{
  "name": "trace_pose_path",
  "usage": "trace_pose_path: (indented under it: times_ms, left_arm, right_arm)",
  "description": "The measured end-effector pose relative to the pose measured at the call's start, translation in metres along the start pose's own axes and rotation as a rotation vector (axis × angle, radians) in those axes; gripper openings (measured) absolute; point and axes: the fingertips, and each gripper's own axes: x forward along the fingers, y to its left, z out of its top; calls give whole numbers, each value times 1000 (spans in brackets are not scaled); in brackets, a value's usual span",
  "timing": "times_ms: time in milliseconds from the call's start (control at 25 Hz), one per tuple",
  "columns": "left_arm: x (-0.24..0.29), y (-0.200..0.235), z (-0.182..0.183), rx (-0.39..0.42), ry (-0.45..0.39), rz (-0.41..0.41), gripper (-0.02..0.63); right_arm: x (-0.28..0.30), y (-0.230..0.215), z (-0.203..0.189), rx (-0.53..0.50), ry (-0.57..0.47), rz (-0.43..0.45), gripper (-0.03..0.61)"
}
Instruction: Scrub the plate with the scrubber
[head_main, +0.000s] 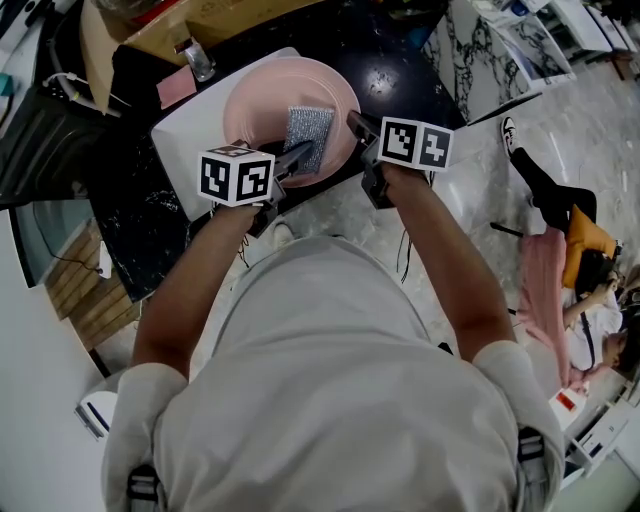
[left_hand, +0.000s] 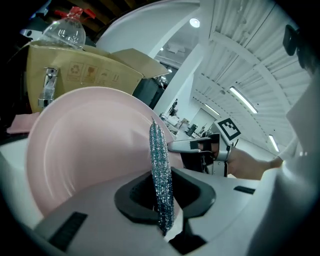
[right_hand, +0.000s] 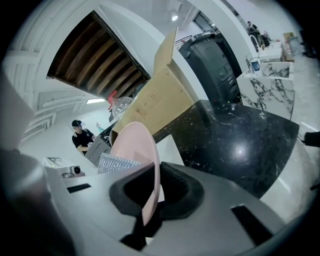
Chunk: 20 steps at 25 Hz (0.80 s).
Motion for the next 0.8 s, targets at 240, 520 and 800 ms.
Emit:
trace_pose_path:
  times_ms: [240,520,800]
  left_arm:
    - [-17,20,-8,20,23,48,67]
    - [-40,46,-6,55,32,116,67]
    - [-65,72,2,87,31,198,67]
  right_arm:
    - [0,0,2,-16,-2,1,28]
    - [1,-1,4,-22,2,7,28]
    - [1,-5,2,-25,10,3,28]
